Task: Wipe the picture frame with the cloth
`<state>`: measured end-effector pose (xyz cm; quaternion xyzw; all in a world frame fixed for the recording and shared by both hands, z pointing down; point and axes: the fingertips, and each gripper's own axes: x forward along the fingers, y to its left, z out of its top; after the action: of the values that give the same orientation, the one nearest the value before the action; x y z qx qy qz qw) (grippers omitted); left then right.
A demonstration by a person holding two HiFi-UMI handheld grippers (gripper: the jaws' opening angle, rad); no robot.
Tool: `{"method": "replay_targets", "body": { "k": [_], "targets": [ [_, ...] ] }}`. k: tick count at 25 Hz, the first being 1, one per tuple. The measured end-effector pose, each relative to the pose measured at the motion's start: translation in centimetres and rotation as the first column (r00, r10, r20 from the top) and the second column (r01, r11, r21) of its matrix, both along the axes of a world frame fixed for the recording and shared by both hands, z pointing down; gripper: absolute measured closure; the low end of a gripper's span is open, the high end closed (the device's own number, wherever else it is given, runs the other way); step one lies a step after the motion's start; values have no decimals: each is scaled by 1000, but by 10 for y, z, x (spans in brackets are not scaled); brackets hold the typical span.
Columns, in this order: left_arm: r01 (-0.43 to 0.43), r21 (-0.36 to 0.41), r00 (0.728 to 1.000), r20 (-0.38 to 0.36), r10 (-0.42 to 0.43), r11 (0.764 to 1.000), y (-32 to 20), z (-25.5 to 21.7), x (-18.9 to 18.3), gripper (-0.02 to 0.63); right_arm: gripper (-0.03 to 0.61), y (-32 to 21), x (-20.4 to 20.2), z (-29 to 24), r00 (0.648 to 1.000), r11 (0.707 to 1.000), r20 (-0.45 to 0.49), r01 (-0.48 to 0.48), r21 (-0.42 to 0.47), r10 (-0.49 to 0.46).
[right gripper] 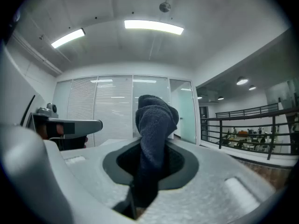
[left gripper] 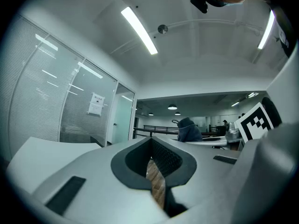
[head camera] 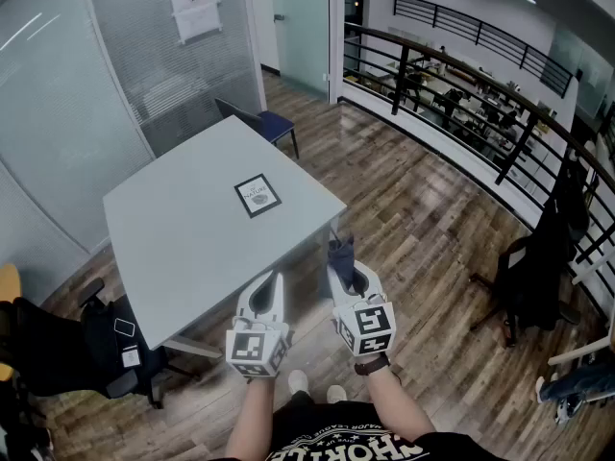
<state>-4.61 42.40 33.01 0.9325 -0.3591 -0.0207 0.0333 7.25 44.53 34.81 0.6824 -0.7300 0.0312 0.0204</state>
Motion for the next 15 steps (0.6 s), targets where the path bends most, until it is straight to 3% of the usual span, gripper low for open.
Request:
{"method": "replay_targets", "body": {
  "k": [15],
  "targets": [
    [0, -30, 1000, -30, -1, 1000, -97, 9, -56, 607, 506, -91, -59, -2, 999, 999, 5, -50, 19, 50]
  ]
}}
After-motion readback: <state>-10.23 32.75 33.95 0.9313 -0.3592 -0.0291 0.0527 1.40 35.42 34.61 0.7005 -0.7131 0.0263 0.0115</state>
